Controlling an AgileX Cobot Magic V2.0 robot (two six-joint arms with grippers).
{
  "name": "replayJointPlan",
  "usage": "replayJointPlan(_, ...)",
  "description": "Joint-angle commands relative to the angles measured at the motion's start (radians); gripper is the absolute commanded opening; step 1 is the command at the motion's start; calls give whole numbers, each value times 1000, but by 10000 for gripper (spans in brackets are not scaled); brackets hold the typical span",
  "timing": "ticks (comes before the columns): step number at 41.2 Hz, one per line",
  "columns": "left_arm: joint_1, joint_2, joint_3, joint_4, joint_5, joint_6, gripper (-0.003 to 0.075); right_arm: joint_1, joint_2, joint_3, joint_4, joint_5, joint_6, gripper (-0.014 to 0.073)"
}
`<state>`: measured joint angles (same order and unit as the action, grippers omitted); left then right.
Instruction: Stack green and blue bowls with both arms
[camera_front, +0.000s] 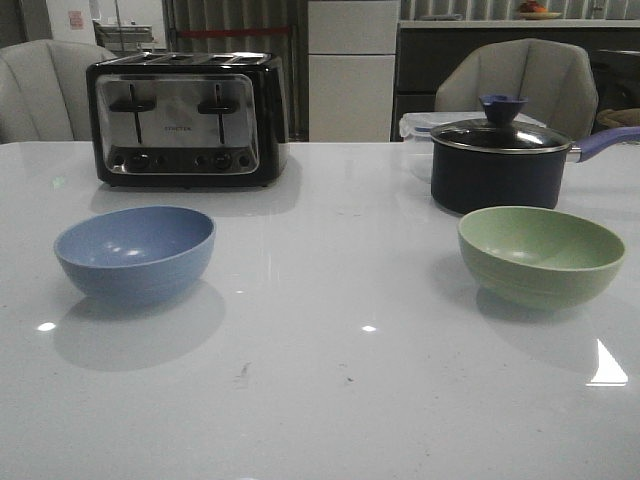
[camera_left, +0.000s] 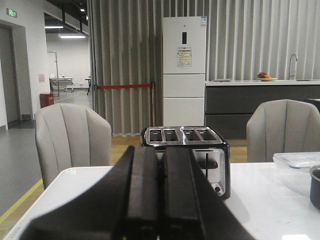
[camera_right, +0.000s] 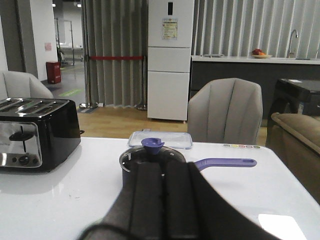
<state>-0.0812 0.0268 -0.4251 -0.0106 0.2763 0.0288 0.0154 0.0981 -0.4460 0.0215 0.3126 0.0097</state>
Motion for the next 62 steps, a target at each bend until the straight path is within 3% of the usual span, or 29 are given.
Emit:
replayJointPlan(1,-7,94,-140,2,37,-6,93,1,105,-128,5,34,-10,23)
replayJointPlan(9,-7,277,-317,1,209,-6,93,1,279,-264,4,229,-10,23)
replayJointPlan(15,-7,380,-331,1,276,-6,93,1,372,-263,4,294,-10,23)
replayJointPlan(31,-7,580,-304,-2,329,-6,93,1,583,-234,4,335,-10,23)
replayJointPlan(36,-7,628,-304,-2,337,-6,101,1,643,-231,4,343,-10,106)
replayJointPlan(40,-7,655,-304,-2,339,-6,172,1,686,-231,4,339,-10,304)
replayJointPlan(42,-7,669,-304,-2,339,-6,256,1,717,-231,4,331,-10,398)
replayJointPlan(46,-7,682,-304,-2,339,13,407,1,773,-232,4,303,-10,503)
replayJointPlan(50,-7,696,-304,-2,339,15,497,-1,850,-252,6,273,-10,511)
replayJointPlan(62,-7,722,-304,-2,339,15,498,-8,1145,-441,45,292,-10,511)
